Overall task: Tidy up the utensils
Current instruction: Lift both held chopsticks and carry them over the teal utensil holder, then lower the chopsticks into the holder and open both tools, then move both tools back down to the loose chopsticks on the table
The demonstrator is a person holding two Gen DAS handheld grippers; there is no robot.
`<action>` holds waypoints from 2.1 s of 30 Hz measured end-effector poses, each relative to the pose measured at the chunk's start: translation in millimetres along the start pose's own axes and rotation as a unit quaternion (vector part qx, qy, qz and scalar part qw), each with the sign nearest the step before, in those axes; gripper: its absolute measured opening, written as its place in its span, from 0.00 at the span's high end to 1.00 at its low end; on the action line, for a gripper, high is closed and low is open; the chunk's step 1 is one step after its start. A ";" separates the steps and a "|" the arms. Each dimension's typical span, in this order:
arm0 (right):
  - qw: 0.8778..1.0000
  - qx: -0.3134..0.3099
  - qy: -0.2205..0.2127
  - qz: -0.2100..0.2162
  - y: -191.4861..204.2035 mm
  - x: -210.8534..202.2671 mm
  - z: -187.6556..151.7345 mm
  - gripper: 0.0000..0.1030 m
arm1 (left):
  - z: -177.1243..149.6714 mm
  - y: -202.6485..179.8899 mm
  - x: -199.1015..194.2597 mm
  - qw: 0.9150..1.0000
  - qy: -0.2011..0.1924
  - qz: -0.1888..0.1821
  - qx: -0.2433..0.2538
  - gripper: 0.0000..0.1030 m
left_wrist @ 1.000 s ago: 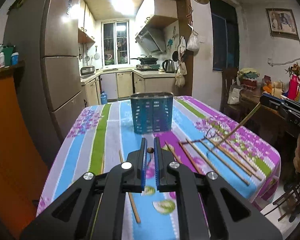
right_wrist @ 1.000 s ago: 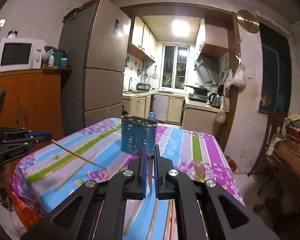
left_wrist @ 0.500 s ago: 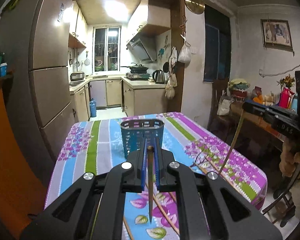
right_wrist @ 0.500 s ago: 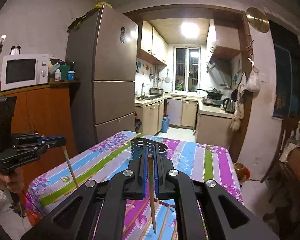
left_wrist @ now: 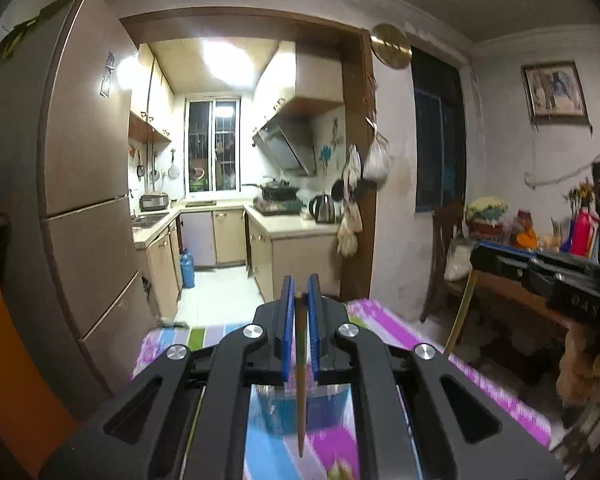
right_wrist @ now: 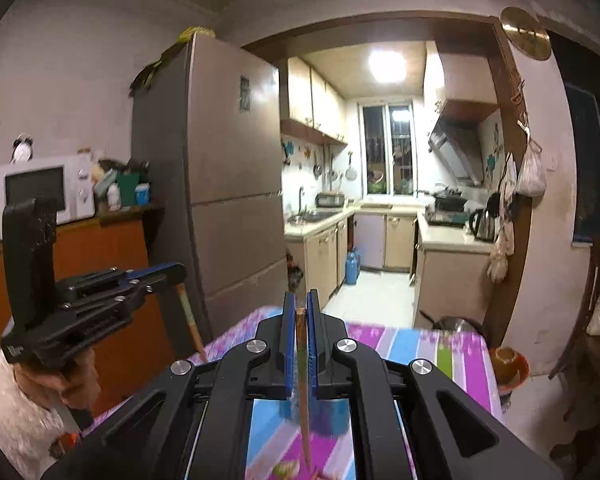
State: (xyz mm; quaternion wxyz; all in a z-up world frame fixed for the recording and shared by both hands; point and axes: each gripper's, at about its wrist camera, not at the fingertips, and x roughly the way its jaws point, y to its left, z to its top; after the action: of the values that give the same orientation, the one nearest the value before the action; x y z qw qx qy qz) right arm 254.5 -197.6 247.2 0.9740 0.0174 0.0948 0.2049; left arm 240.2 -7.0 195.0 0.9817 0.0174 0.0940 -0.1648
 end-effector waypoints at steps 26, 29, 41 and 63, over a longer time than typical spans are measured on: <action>0.991 0.039 0.122 -0.045 -37.0 204.5 -56.8 0.93 | -91.7 35.9 157.0 0.995 0.097 0.034 -0.004 0.95; 0.990 0.030 0.133 -0.046 -28.8 201.7 -64.6 0.93 | -97.7 39.6 153.2 0.994 0.101 0.044 -0.005 0.94; 0.995 0.024 0.100 -0.020 -32.5 60.7 -45.1 0.88 | -49.6 55.2 53.3 0.997 0.005 0.072 -0.019 0.94; 0.984 0.024 0.030 -0.174 -38.5 -246.3 -181.9 0.41 | -137.1 17.9 -212.0 0.989 -0.064 0.136 0.007 0.42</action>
State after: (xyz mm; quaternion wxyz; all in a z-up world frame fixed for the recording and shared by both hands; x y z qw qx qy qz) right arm 13.6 -332.9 109.6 0.9908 0.0181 0.1309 0.0302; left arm 24.8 86.8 100.8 0.9988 0.0259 0.0266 -0.0311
